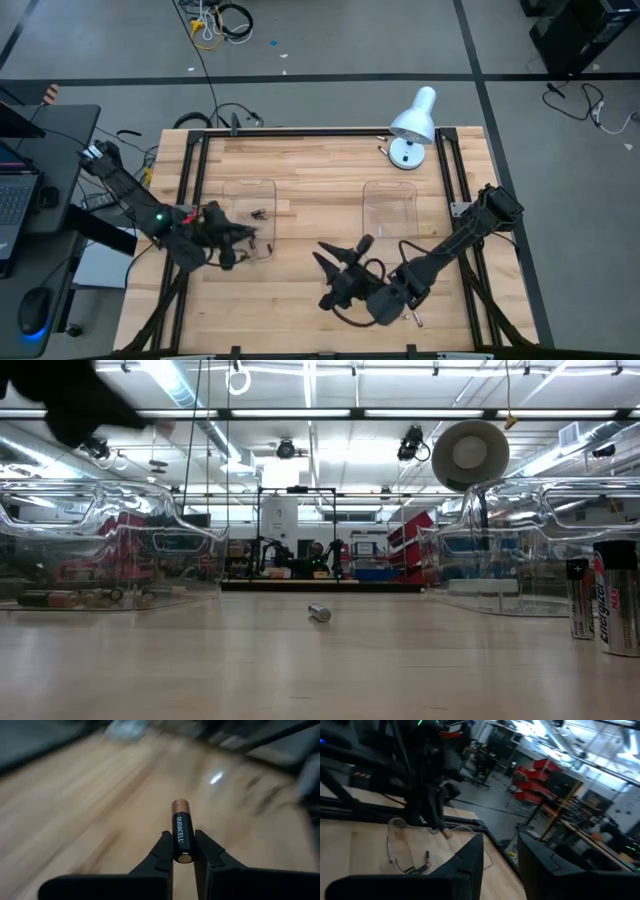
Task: Sort batteries
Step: Put the black battery into the left transparent bin
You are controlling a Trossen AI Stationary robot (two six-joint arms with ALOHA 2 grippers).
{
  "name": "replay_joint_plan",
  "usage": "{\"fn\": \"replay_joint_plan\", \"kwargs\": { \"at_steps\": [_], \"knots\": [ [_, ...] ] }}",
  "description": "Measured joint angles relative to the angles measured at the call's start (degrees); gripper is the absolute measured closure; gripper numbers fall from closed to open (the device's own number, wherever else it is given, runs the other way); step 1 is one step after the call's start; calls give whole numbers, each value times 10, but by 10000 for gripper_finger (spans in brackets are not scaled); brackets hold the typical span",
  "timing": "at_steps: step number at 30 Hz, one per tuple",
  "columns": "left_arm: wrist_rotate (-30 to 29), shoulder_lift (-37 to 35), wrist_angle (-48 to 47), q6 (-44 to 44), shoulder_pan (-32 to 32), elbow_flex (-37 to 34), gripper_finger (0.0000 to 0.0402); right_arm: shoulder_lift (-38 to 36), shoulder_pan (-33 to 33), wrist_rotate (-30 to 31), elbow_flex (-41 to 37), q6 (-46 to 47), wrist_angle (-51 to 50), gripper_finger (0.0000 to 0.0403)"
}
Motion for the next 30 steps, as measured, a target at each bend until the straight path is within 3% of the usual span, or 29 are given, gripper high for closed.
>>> {"fn": "replay_joint_plan", "kwargs": {
  "at_steps": [3, 7, 10, 19, 24, 27, 30],
  "knots": [
    [55, -8, -195, -160, 12, 10, 376, 0, 6, 11, 0, 8, 0, 301],
    [164, -8, -302, -251, 34, 3, 354, 0, 0, 10, 0, 21, -2, 304],
    [190, -5, -301, -253, 43, -8, 346, 0, -5, 10, 0, 33, -5, 306],
    [191, -4, -276, -234, 43, -9, 332, -26, -3, 10, 0, 41, -6, 307],
    [190, -4, -278, -220, 43, -9, 314, -66, 23, 3, 0, 99, -70, 311],
    [185, -4, -277, -217, 43, -9, 300, -97, 38, -75, 0, 220, -174, 311],
    [183, -4, -279, -217, 43, -9, 287, -124, 42, -228, 0, 356, -311, 312]
  ]
}}
